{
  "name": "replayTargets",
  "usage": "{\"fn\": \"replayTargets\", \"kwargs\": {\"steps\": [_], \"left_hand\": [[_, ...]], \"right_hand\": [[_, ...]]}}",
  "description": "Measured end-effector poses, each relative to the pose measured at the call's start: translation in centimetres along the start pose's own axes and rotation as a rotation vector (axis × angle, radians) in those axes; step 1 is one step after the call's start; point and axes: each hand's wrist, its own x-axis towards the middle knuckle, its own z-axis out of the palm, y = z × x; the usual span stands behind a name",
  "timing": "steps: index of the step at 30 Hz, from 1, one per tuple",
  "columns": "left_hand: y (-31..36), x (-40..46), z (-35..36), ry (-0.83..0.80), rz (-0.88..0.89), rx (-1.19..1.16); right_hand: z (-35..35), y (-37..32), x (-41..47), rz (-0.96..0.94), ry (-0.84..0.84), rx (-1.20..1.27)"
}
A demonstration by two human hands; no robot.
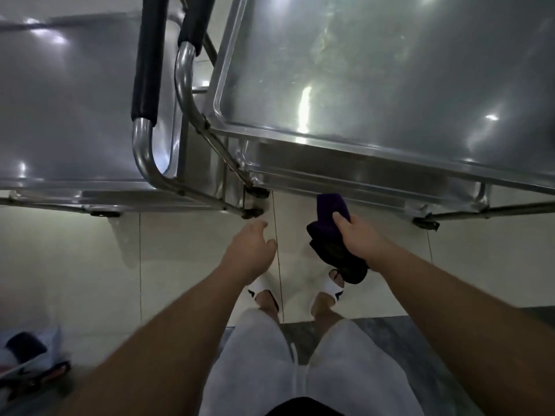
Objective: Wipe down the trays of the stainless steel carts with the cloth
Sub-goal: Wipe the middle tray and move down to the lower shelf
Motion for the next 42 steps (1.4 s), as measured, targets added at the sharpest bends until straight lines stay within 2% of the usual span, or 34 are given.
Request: {"fn": "replayTargets", "kwargs": {"steps": [7, 11, 16, 20, 24, 27, 30, 37, 42], "left_hand": [[-2.2, 7.7, 1.2, 0.082, -0.038, -0.086], [-4.4, 14.2, 1.6, 0.149, -0.031, -0.122], [-6.7, 21.7, 2.4, 0.350, -0.039, -0.325], [-8.3, 27.1, 3.3, 0.601, -0.035, -0.465], [-10.1, 31.9, 4.7, 0.769, -0.069, -0.633], [-10.6, 34.2, 4.4, 0.875, 0.053, -0.824], [-10.3, 35.2, 2.5, 0.957, 0.168, -0.935], [-8.9, 36.6, -0.2, 1.013, 0.239, -1.113], [-8.7, 36.2, 0.1, 0.973, 0.267, -1.144]], "right_hand": [[2.7, 2.3, 7.0, 0.110, 0.070, 0.134], [5.8, 2.6, 12.5, 0.088, 0.123, 0.228], [8.3, 0.7, 19.4, -0.082, 0.173, 0.254], [8.8, -1.5, 24.1, -0.224, 0.195, 0.310], [8.4, -3.4, 27.6, -0.357, 0.293, 0.153], [8.1, -4.0, 29.5, -0.510, 0.307, 0.231], [8.1, -4.8, 31.6, -0.583, 0.373, 0.299], [9.6, -5.8, 34.4, -0.740, 0.561, 0.048], [12.8, -4.8, 35.0, -0.767, 0.539, -0.139]]}}
